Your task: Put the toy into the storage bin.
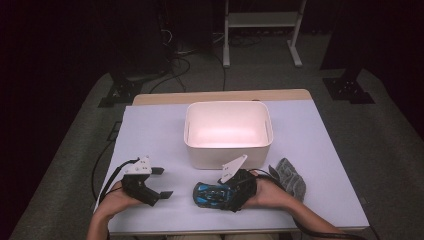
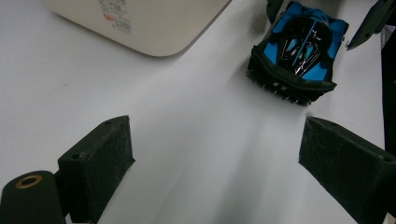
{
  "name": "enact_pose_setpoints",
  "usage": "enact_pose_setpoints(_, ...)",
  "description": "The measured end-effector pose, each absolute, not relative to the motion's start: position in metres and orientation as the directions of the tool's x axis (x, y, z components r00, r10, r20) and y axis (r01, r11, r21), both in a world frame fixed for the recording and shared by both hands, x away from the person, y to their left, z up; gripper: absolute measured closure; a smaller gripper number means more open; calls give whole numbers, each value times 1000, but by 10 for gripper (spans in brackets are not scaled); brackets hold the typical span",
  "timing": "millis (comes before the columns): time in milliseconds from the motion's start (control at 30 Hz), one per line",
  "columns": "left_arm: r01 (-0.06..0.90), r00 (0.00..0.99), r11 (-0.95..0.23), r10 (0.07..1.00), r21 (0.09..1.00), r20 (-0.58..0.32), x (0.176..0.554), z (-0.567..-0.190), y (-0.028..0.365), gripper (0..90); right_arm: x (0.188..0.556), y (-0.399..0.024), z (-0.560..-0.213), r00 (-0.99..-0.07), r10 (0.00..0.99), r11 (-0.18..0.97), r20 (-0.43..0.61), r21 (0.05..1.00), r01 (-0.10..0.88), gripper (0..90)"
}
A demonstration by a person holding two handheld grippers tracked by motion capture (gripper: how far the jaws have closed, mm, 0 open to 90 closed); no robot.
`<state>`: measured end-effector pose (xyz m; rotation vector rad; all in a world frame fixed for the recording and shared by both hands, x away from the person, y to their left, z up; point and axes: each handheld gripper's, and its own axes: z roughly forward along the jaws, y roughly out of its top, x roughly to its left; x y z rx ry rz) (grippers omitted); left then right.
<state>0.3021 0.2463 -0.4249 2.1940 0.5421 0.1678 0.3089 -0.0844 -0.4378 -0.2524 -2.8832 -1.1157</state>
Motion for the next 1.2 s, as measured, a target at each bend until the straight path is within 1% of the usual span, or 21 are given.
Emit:
enact_pose_setpoints(400,329,898,-549,433,768,-75,303,-427,245,90,309,-80,-450,-989,126,735,73,662,143,168)
enact_pose_setpoints(800,332,900,-554,428,764,-80,303,-427,245,91,306,-78,-455,-989,136,729,58,670,140,160)
enact_pose_setpoints(933,333,900,-552,429,764,-83,302,-428,245,90,301,-77,-457,-993,121,739,5,667,94,147)
enact_pose_setpoints(1200,334,900,-556,428,761,-83,302,-428,245,91,300,-79,-460,-992,128,722,5,685,97,140)
